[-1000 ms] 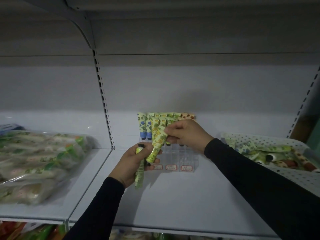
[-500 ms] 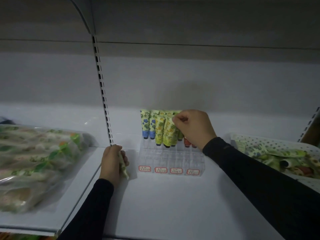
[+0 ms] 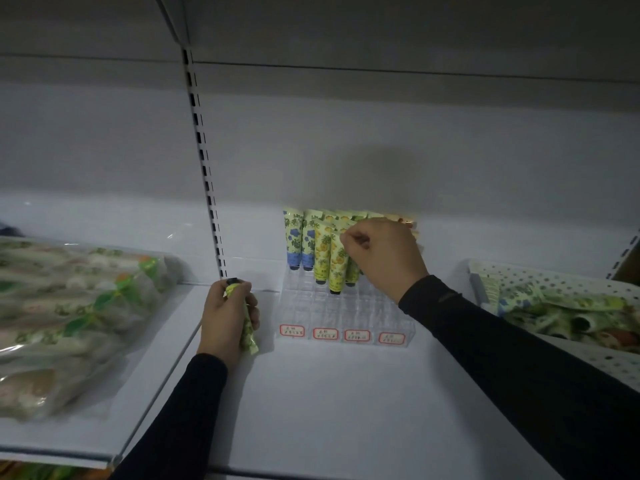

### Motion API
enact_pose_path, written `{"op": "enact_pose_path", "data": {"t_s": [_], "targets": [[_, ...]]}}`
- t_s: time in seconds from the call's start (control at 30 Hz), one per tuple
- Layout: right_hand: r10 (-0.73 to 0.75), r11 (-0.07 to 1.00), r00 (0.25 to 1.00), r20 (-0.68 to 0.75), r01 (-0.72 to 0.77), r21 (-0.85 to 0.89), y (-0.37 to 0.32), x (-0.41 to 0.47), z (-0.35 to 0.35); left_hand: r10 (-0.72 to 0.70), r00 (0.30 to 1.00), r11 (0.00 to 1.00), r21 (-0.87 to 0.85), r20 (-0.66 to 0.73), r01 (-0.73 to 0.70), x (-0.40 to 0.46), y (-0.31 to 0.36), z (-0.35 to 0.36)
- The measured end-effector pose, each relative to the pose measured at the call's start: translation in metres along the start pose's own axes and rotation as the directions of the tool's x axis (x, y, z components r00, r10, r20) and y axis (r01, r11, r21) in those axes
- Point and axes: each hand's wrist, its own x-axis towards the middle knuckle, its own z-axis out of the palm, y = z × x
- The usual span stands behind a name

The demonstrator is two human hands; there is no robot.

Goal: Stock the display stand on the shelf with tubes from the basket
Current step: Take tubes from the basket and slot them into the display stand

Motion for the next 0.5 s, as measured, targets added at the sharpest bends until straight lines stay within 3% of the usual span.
{"op": "enact_pose_path", "data": {"t_s": [0.13,0.5], "targets": [[0.0,0.998,1.0,0.022,0.001,-0.059,0.0029,-0.0011,0.0059,0.002,1.0,1.0,0.003,0.015,-0.002,-0.0003,0.0,-0.0002],[0.11,0.994,0.993,0.047,-0.109,-0.013,0.0015,0.0063,0.003,0.003,0.999,1.0,-0.005,0.035,-0.003,-0.0005,-0.0005,0.0007]]}}
